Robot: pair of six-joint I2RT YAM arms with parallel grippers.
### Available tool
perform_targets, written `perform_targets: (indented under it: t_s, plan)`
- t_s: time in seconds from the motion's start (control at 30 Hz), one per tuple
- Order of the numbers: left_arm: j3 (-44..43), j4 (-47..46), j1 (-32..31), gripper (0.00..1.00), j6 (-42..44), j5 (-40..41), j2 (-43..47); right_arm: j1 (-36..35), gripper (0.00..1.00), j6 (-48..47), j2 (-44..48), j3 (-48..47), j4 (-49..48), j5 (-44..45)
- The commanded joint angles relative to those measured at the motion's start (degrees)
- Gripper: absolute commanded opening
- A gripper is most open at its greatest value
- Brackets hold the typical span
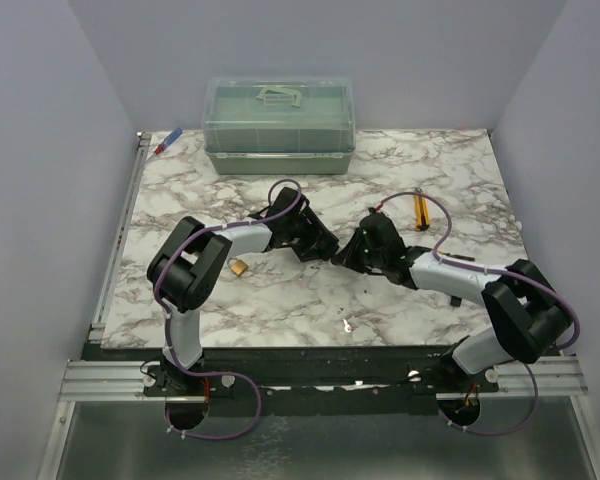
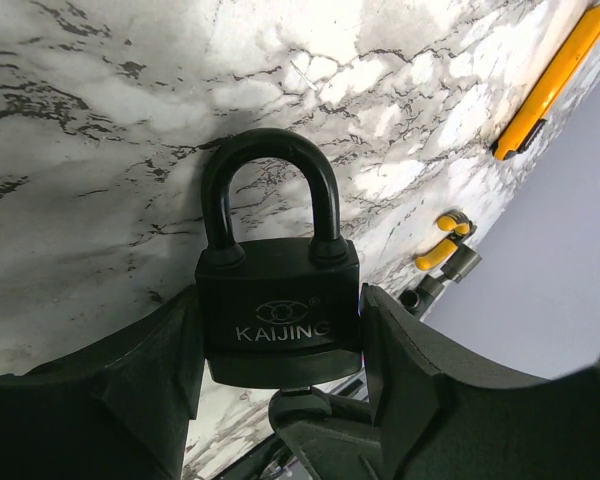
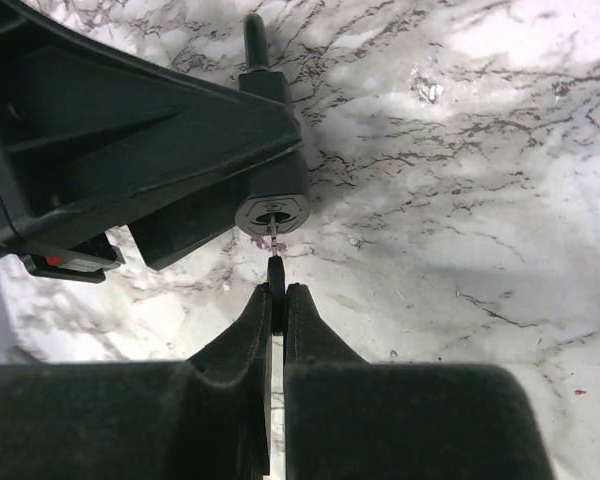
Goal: Unlock with the key
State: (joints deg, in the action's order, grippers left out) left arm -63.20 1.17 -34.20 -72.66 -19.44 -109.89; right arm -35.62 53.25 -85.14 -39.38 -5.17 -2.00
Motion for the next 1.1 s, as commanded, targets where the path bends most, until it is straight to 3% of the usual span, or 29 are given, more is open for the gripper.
perform_targets:
  t_s: [0.0,0.17,0.43,0.6,0.8,1.07]
  plan:
    - [0.6,3.4,-1.6,0.0,0.5,-5.4,-1.2,-3.1,0.0,-9.1,-2.2,-6.8,4.1,15.4]
    - [0.0,3.5,-1.6,0.0,0.3,-6.2,-1.9,-5.4,0.0,-11.2,-4.5,-10.2,7.3,19.7]
    - [0.4,3.5,-1.6,0.0,0.4,-6.6,-1.6,-5.1,0.0,-1.6,-3.9,-8.4,7.2,18.7]
    - [1.1,3.5,-1.7,0.0,0.4,-6.7,-1.1,-1.3,0.0,6.3,-2.7,-6.2,5.8,12.9]
    - [1.1,3.5,-1.9,0.0,0.4,-7.2,-1.1,-1.2,0.0,3.8,-6.2,-10.1,8.0,13.1]
    - [1.3,3.5,-2.1,0.0,0.4,-7.2,-1.0,-0.9,0.0,3.0,-6.4,-7.8,1.2,9.9]
